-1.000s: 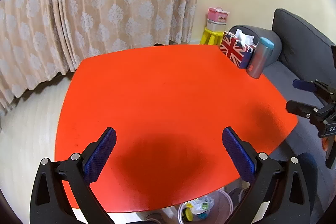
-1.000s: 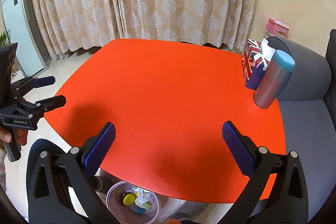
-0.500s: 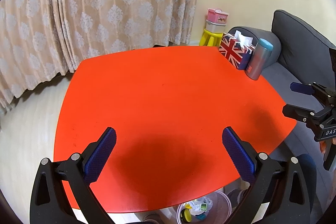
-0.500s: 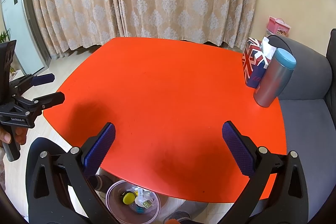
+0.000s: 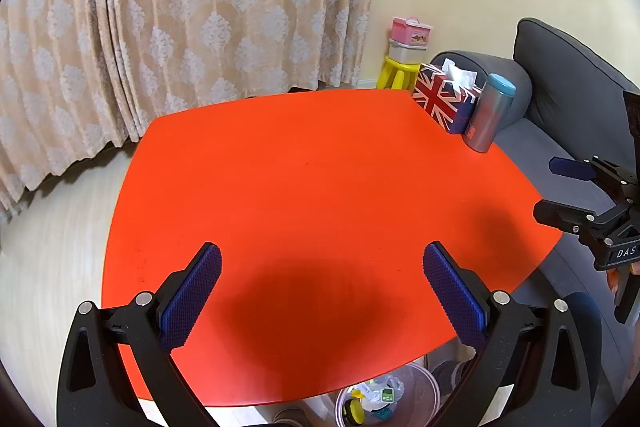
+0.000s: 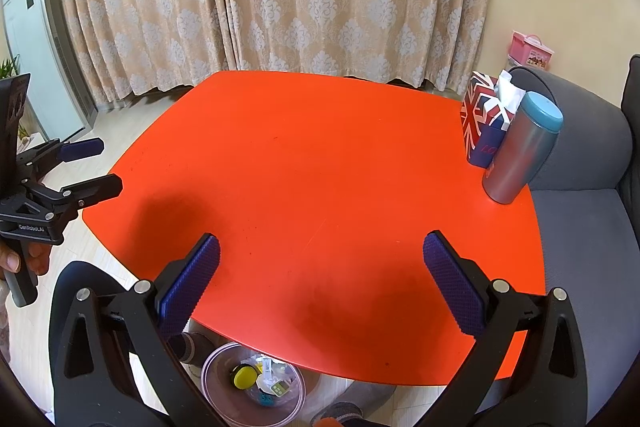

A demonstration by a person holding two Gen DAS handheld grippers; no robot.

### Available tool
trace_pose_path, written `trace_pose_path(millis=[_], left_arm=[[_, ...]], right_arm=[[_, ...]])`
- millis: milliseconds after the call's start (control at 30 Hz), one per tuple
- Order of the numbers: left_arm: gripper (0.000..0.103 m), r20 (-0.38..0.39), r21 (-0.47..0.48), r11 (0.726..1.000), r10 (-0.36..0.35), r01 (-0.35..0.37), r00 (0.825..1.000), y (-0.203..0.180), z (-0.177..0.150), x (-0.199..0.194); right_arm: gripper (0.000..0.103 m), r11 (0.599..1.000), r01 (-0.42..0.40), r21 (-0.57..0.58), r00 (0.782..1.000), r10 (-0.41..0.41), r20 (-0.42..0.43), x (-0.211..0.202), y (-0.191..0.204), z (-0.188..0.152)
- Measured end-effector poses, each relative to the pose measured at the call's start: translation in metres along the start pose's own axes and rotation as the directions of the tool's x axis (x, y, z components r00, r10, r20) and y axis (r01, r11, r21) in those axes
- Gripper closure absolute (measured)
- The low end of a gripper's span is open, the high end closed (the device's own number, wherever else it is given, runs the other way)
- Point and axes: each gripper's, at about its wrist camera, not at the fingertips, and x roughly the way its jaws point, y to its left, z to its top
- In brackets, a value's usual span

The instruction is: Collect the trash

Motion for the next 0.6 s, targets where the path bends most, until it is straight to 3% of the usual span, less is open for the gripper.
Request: trace_pose_path(millis=[600], left_arm=[[0.006, -0.006, 0.004, 1.0, -0.005, 0.005, 1.0, -0.0041, 0.0, -0.0001]], right_arm=[[0.003, 1.0, -0.001, 0.001, 1.0, 0.001, -0.001, -0.0004, 0.0001, -0.0008]])
